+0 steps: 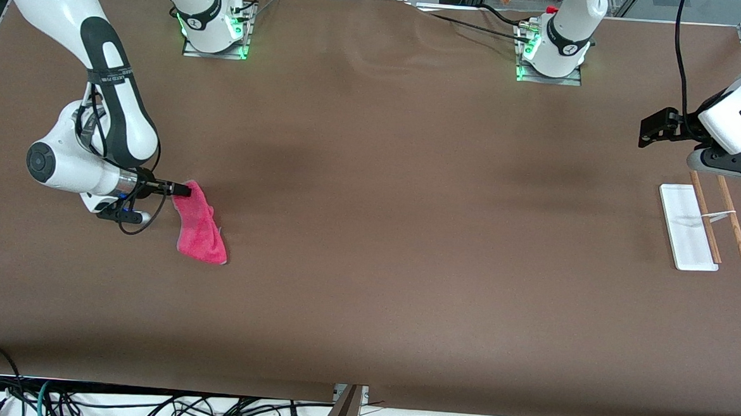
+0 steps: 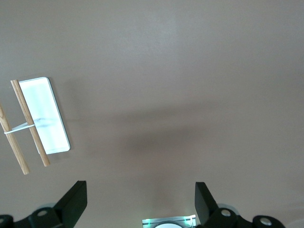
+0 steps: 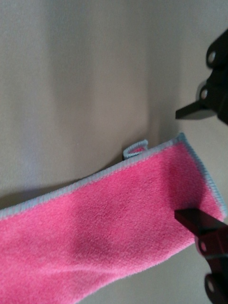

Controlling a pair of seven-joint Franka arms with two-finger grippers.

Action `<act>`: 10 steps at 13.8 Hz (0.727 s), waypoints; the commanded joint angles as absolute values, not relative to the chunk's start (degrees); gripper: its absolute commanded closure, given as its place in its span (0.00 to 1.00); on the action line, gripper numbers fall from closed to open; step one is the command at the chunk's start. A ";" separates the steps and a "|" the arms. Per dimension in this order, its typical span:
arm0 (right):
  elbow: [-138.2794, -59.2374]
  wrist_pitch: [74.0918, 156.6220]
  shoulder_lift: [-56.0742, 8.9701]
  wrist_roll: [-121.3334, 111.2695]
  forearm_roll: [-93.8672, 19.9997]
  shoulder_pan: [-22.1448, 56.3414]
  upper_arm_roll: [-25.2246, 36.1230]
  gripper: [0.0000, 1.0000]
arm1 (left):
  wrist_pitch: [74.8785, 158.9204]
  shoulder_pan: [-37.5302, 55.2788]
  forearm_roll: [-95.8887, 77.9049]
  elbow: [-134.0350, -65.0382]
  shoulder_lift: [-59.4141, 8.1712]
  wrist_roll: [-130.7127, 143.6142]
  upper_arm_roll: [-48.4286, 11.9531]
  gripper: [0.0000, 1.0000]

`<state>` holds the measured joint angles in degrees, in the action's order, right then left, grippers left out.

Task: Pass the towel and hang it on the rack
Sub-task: 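Reach the right gripper down to the pink towel's corner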

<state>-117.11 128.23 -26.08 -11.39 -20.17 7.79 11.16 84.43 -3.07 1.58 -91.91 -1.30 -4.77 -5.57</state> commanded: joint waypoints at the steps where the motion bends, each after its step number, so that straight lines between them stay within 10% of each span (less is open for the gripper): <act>1: -117.95 128.58 -25.66 -13.62 -22.06 7.03 10.90 0.36 | 83.23 -3.34 2.55 -90.62 -1.67 -5.54 -5.80 0.00; 8: -117.86 130.69 -28.12 -20.99 -28.03 6.86 10.90 0.29 | 83.32 -3.25 2.20 -90.53 -1.93 -5.27 -5.89 0.00; 10: -117.86 130.34 -28.12 -21.97 -28.13 6.33 10.90 0.61 | 83.32 -3.34 2.28 -90.61 -1.85 -5.54 -5.80 0.00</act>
